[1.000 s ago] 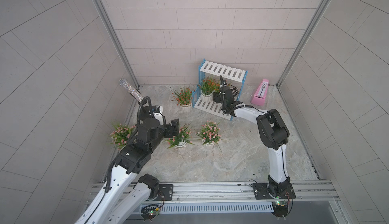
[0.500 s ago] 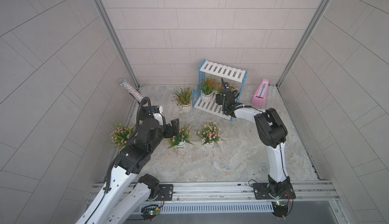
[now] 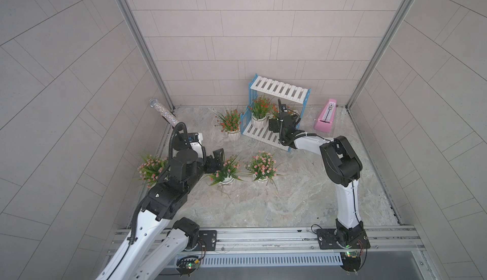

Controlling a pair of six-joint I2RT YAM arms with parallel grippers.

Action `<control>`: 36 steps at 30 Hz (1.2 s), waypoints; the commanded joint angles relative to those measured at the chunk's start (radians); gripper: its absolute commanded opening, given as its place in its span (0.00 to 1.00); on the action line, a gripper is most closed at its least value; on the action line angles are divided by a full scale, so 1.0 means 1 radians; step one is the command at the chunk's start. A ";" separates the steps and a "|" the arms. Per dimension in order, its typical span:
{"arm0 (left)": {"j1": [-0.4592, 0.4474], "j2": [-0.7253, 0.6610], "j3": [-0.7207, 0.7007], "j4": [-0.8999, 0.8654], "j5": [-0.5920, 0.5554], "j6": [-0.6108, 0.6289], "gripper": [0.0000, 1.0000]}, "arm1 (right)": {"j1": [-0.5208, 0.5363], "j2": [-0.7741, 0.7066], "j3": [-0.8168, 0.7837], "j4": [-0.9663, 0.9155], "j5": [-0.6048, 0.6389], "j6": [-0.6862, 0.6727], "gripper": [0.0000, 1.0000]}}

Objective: Place the baby's breath potted plants on the rack by color
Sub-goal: Place the baby's breath potted plant on the rack.

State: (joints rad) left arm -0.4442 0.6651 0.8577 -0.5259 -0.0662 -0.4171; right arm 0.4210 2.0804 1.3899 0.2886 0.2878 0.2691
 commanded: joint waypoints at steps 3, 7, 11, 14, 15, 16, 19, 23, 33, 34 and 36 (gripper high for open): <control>0.006 -0.011 0.020 0.006 0.002 -0.012 0.92 | 0.022 -0.122 -0.072 0.032 -0.038 0.001 0.99; 0.007 -0.001 0.026 0.004 0.002 -0.005 0.92 | 0.037 -0.162 -0.120 0.062 -0.062 -0.022 0.99; 0.006 0.015 0.025 0.009 -0.001 -0.001 0.92 | 0.037 -0.175 -0.118 0.050 -0.125 -0.027 0.99; 0.006 0.035 0.023 0.011 0.002 0.004 0.93 | 0.036 -0.180 -0.109 0.046 -0.178 -0.025 0.99; 0.006 0.041 0.022 0.013 0.003 0.004 0.93 | 0.036 -0.178 -0.104 0.046 -0.200 -0.026 0.99; 0.007 0.046 0.021 0.015 0.004 0.004 0.92 | 0.036 -0.177 -0.098 0.044 -0.215 -0.026 0.99; 0.006 0.067 0.020 0.023 0.008 0.007 0.92 | 0.035 -0.174 -0.087 0.046 -0.245 -0.029 0.99; 0.006 0.094 0.022 0.030 0.010 0.009 0.93 | 0.034 -0.190 -0.081 0.039 -0.250 -0.026 0.99; 0.007 0.146 0.030 0.050 -0.008 -0.012 0.92 | 0.052 -0.213 -0.054 -0.044 -0.042 0.130 0.99; 0.007 0.148 0.029 0.053 -0.006 -0.012 0.93 | 0.054 -0.210 -0.057 -0.027 -0.046 0.137 0.99; 0.006 0.151 0.033 0.054 -0.001 -0.015 0.93 | 0.062 -0.200 -0.052 -0.012 -0.061 0.131 0.99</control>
State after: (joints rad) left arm -0.4442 0.8177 0.8600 -0.5014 -0.0566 -0.4191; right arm 0.4721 1.9560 1.2972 0.2119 0.1669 0.3859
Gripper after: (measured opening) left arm 0.925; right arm 0.993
